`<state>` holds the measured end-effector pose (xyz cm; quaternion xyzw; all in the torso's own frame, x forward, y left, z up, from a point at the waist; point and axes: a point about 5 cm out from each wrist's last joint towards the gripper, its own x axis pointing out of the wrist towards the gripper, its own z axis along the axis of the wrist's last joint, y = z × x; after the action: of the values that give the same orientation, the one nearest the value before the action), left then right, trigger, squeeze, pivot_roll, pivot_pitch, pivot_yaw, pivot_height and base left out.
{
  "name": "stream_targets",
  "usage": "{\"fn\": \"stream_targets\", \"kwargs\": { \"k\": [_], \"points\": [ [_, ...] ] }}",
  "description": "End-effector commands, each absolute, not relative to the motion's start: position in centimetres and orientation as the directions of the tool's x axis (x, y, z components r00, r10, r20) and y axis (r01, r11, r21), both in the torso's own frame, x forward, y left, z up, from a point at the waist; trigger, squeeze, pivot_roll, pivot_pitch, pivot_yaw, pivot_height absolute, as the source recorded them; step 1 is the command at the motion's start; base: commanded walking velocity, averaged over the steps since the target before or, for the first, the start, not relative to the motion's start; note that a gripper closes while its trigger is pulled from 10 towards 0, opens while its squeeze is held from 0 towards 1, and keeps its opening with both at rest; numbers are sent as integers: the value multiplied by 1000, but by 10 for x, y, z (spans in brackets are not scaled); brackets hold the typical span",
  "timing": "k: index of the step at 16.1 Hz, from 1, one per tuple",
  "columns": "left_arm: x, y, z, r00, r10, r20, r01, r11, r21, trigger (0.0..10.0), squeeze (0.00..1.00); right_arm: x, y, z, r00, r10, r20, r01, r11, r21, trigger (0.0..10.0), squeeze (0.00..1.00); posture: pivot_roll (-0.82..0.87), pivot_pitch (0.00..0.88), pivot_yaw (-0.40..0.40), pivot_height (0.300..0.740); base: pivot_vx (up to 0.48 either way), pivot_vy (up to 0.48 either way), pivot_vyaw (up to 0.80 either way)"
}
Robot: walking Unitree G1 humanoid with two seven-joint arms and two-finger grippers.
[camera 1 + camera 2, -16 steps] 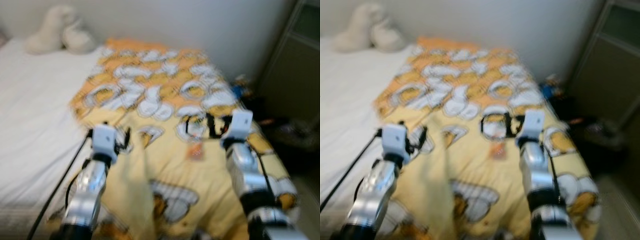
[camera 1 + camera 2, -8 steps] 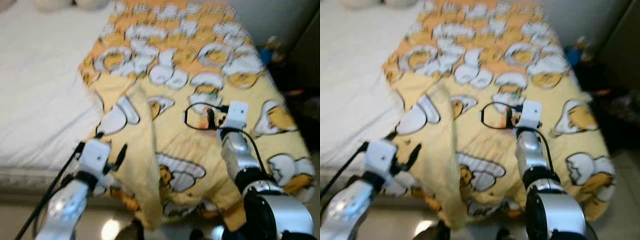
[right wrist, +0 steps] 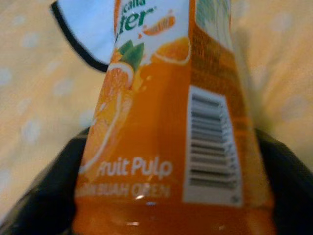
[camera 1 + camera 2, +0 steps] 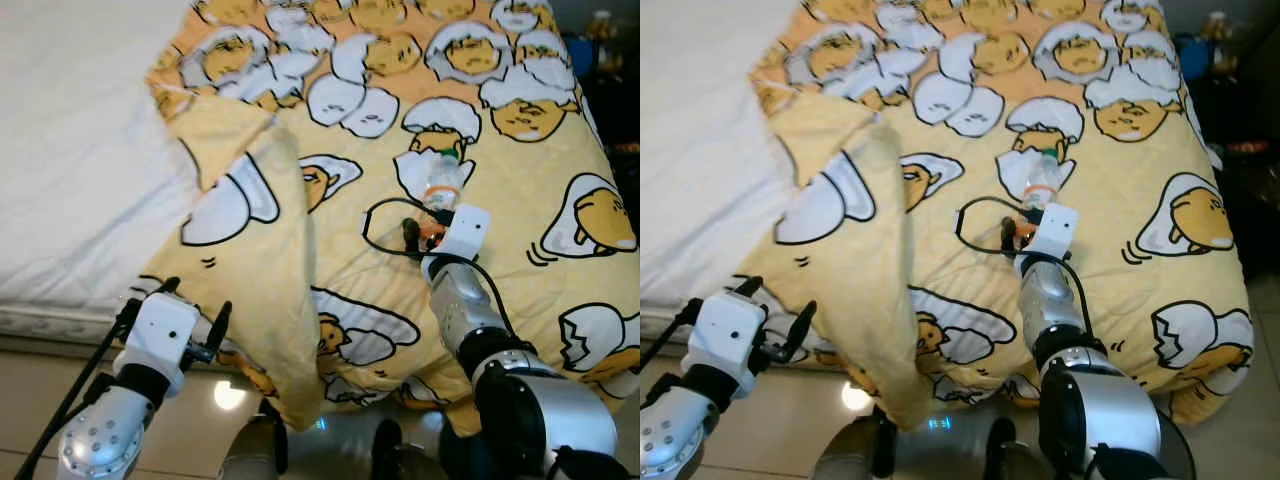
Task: Clean up the room
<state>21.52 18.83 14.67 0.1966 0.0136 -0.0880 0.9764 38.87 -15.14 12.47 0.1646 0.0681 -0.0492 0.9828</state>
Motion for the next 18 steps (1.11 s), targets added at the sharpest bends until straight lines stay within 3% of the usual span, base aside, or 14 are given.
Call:
{"fn": "stream_targets", "kwargs": {
  "k": [1,9,12,13,15,18],
  "points": [
    [211,188,146,985,-156,-72,172,908,382,10000,0,383,-150,110,973,-64,-224,143,923,358,0,0,447,449,6,740,0,0,0],
    [229,176,133,983,-168,-72,183,909,374,10000,0,393,-144,135,995,-8,-104,30,976,217,0,4,376,352,-28,740,0,0,0],
    [251,164,125,981,-188,-46,191,911,365,10000,0,395,-159,149,993,-115,-4,114,986,121,0,8,326,251,-41,740,0,0,0],
    [263,155,123,976,-218,-30,214,910,354,10000,0,395,-166,161,986,-141,84,137,989,56,0,0,271,177,-52,740,0,0,0],
    [280,140,116,966,-255,-35,250,901,354,10000,0,393,-179,174,966,-168,197,175,985,-17,0,0,222,108,-59,740,0,0,0],
    [294,120,109,955,-294,-38,293,912,287,10000,0,373,-212,163,928,-259,268,281,958,-46,0,4,139,23,-44,740,0,0,0]
  ]
}}
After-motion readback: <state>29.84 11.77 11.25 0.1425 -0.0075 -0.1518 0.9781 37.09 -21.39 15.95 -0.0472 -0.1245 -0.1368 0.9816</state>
